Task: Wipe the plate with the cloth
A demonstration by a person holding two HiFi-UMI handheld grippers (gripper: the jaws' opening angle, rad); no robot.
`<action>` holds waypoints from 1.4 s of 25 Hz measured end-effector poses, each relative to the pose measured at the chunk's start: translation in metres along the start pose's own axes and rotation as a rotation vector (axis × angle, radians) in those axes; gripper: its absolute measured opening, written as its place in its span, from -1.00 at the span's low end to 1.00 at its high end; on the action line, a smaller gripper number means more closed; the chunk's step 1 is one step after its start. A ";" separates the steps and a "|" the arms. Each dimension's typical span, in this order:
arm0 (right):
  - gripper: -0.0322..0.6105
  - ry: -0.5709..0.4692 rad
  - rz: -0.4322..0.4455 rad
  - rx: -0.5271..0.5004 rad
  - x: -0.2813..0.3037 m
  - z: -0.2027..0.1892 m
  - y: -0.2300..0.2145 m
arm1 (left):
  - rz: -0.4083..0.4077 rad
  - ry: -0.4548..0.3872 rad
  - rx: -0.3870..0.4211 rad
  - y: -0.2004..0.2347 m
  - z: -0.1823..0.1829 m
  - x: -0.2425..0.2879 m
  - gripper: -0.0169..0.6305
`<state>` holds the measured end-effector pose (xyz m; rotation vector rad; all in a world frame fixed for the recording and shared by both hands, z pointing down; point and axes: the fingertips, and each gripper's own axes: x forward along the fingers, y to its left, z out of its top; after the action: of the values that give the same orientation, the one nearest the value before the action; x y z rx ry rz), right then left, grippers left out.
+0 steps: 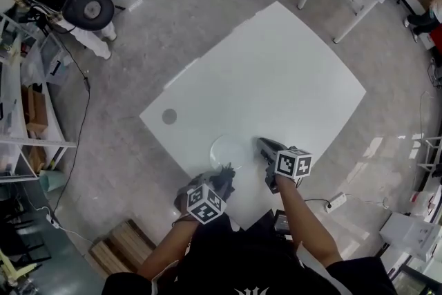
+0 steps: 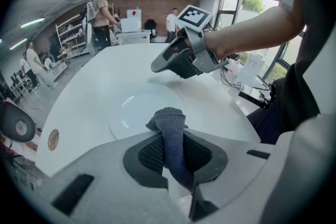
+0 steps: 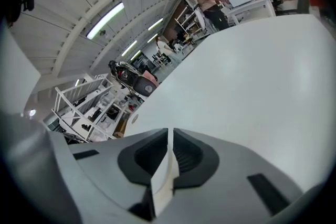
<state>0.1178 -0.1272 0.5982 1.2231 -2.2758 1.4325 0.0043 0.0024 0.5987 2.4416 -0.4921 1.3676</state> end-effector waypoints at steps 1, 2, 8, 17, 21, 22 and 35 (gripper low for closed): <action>-0.85 -0.017 0.020 -0.012 -0.006 0.006 0.003 | 0.003 -0.004 0.001 -0.002 0.003 -0.004 -0.79; -0.85 -0.029 0.047 -0.032 -0.013 0.010 0.007 | 0.004 -0.016 -0.007 -0.004 0.007 -0.009 -0.79; -0.86 -0.092 0.314 -0.152 -0.067 0.027 0.056 | -0.055 -0.288 -0.221 -0.016 0.045 -0.056 -0.79; -0.89 -0.200 0.608 -0.372 -0.153 0.050 0.112 | 0.008 -0.708 -0.601 0.007 0.073 -0.116 -0.79; -0.89 -0.196 0.682 -0.451 -0.163 0.038 0.137 | 0.064 -0.739 -0.634 0.007 0.059 -0.135 -0.79; -0.89 -0.187 0.688 -0.457 -0.163 0.032 0.140 | 0.071 -0.746 -0.636 0.004 0.055 -0.141 -0.79; -0.89 -0.231 0.706 -0.439 -0.199 -0.007 0.171 | -0.176 -0.871 -0.541 -0.060 0.061 -0.173 -0.79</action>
<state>0.1203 0.0196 0.3805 0.4840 -3.1463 0.8639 -0.0078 0.0567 0.4136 2.3968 -0.6901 0.0063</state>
